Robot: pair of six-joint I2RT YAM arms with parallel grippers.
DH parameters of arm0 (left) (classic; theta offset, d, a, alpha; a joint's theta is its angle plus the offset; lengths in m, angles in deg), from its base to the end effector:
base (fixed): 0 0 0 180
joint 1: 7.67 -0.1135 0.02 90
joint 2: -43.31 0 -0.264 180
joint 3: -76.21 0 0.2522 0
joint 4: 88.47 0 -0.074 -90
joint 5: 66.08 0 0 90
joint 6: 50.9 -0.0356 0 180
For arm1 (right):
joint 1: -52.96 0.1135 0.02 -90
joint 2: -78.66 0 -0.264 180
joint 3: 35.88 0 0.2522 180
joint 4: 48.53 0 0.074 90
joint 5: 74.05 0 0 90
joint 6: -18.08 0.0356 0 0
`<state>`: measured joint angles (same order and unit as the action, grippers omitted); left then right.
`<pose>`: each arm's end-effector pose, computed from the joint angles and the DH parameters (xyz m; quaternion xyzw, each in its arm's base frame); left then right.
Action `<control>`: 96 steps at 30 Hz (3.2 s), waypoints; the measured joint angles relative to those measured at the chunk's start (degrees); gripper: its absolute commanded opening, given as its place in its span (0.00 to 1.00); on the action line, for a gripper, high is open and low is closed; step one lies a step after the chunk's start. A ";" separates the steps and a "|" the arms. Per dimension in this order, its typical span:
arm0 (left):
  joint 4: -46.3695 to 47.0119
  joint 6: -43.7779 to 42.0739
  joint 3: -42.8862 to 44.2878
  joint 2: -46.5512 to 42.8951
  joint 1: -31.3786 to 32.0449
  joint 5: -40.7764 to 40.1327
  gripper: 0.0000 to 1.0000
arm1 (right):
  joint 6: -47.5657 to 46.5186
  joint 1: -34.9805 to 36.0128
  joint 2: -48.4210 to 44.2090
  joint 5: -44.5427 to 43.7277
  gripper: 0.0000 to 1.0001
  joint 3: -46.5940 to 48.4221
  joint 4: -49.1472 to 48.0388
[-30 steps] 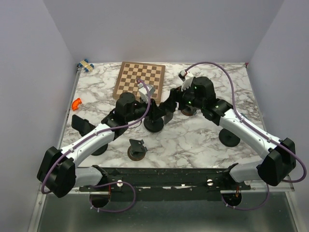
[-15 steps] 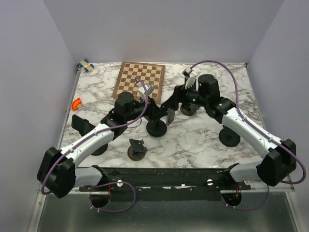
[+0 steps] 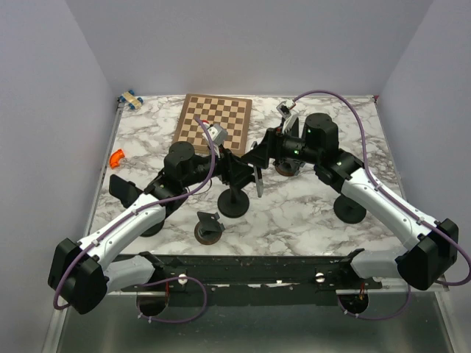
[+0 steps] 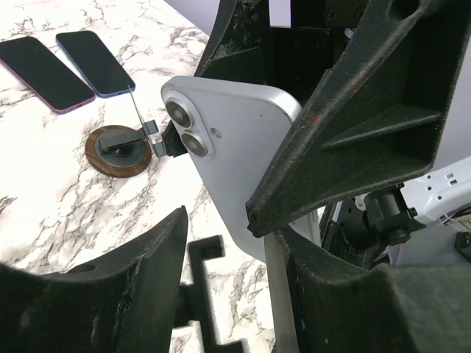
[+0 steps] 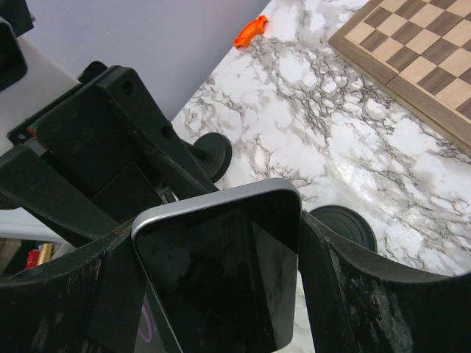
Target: Remove the phone from the phone stand
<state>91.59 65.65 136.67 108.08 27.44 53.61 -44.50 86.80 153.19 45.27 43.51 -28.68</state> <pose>0.2055 -0.1660 0.3256 0.2267 0.6934 -0.4983 0.4685 0.2414 0.1828 0.3621 -0.1968 0.7576 0.4729 0.4045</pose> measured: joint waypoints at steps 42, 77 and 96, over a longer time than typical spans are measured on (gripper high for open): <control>-8.00 -12.02 -1.11 -21.46 0.26 -30.56 0.76 | -7.91 -21.55 37.48 -63.67 0.01 36.59 32.33; -7.93 -11.93 -1.11 -22.01 0.26 -30.51 0.76 | -1.62 -25.73 65.83 -76.28 0.01 61.99 41.90; -7.93 -11.93 -1.11 -21.97 0.26 -30.51 0.76 | -0.42 -26.43 69.53 -77.15 0.29 62.27 40.96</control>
<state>83.66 53.71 135.55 86.12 27.70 23.10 -44.91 60.38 222.71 -31.88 105.78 12.28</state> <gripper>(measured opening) 0.757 0.780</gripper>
